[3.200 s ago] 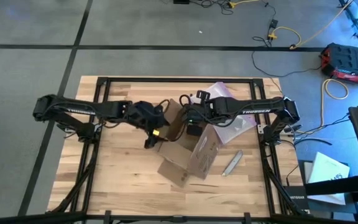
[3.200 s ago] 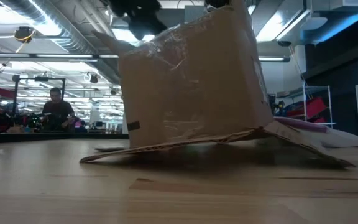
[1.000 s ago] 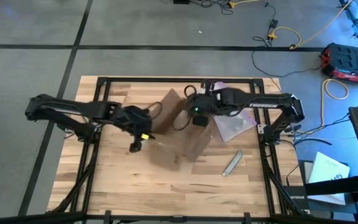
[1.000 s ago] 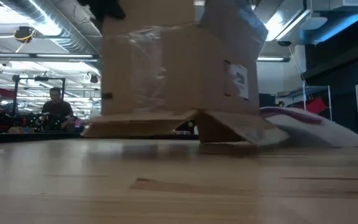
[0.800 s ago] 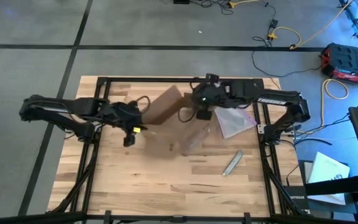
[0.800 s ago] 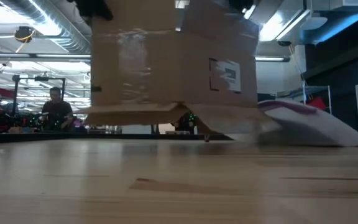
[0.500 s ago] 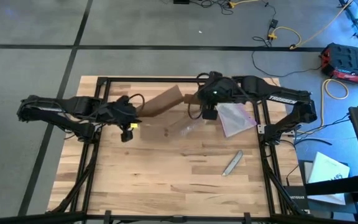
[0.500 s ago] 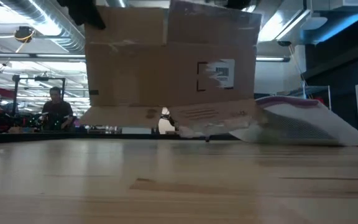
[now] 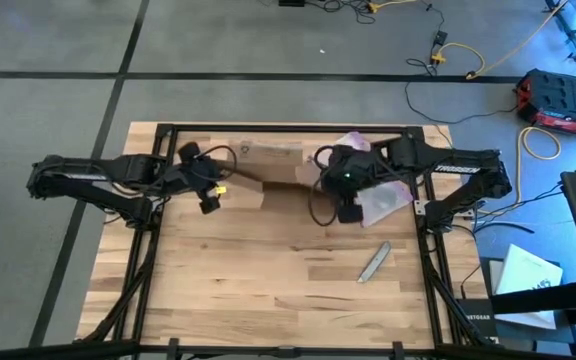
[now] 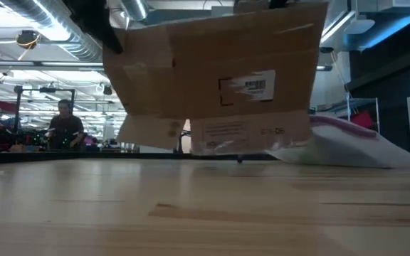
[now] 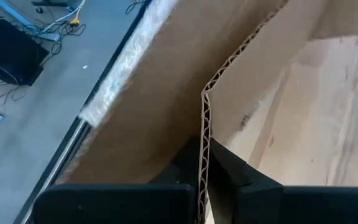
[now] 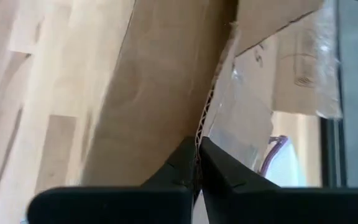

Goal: Unpack boxes
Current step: Break down the cardboard box using a cutter until it is fully flat

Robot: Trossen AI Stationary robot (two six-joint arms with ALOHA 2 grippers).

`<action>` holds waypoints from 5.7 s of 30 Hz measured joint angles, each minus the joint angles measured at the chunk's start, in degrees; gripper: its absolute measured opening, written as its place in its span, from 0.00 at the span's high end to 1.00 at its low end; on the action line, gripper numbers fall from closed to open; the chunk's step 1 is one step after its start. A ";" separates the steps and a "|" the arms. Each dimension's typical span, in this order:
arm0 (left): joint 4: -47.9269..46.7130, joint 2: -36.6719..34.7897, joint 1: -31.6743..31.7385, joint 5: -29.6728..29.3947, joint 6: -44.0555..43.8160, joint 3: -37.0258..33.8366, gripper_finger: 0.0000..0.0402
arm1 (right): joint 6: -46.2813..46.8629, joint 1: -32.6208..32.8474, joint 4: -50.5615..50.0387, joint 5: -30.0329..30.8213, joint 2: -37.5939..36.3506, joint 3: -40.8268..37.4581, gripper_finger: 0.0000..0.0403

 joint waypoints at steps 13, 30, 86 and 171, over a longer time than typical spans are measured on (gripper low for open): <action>12.45 0.59 -1.69 3.44 -5.72 -13.17 1.00 | 0.96 3.63 12.37 -6.96 5.44 -14.61 1.00; 23.69 0.58 -6.16 6.79 -9.82 -22.52 1.00 | 3.27 3.50 24.65 -21.88 5.95 -23.43 1.00; 67.49 37.00 3.69 13.24 -24.46 -21.82 0.02 | 30.05 1.22 30.71 7.94 6.23 -23.34 0.49; 55.48 25.95 -6.17 -1.27 -35.53 -34.67 0.13 | 10.27 -10.67 43.34 -21.21 29.25 -23.50 1.00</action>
